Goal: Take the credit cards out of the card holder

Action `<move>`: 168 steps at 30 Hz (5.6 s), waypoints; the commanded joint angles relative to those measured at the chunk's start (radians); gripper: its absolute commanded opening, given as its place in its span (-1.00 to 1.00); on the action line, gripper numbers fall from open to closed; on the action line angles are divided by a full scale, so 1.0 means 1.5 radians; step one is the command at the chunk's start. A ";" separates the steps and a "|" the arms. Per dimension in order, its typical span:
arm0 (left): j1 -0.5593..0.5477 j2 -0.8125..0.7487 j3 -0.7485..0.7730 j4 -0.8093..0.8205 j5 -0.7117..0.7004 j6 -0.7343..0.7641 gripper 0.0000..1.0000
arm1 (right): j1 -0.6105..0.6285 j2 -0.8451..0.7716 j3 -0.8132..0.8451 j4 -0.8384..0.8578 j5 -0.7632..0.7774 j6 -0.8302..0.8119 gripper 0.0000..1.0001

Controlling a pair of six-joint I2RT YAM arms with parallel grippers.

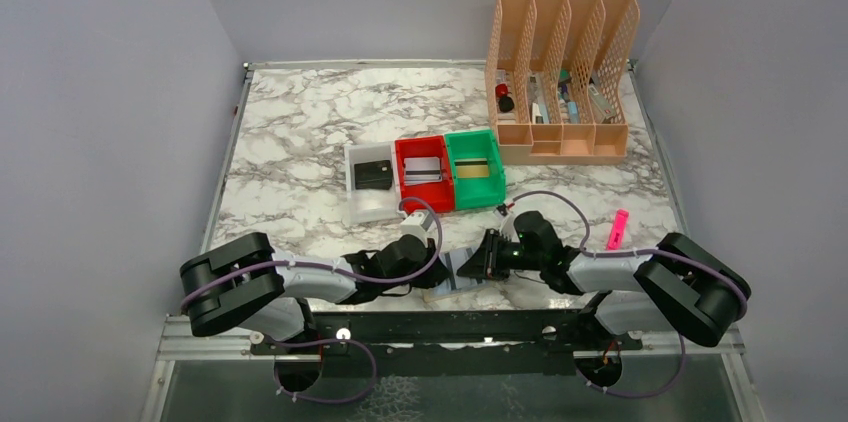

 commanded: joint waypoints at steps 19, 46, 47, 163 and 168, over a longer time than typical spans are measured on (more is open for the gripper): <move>-0.008 -0.012 -0.034 -0.086 -0.006 0.003 -0.64 | 0.005 -0.048 0.038 -0.101 0.055 -0.032 -0.95; 0.215 -0.297 0.165 -0.485 -0.140 0.220 0.68 | 0.005 -0.270 0.194 -0.245 0.197 -0.411 -0.98; 0.222 -0.304 0.183 -0.514 -0.166 0.225 0.73 | 0.005 -0.253 0.209 -0.233 0.190 -0.445 -0.98; 0.468 -0.376 0.216 -0.575 -0.091 0.344 0.98 | 0.156 -0.027 0.343 -0.688 0.426 -0.214 0.04; 0.468 -0.381 0.216 -0.575 -0.099 0.345 0.98 | 0.157 0.002 0.340 -0.653 0.378 -0.232 -0.02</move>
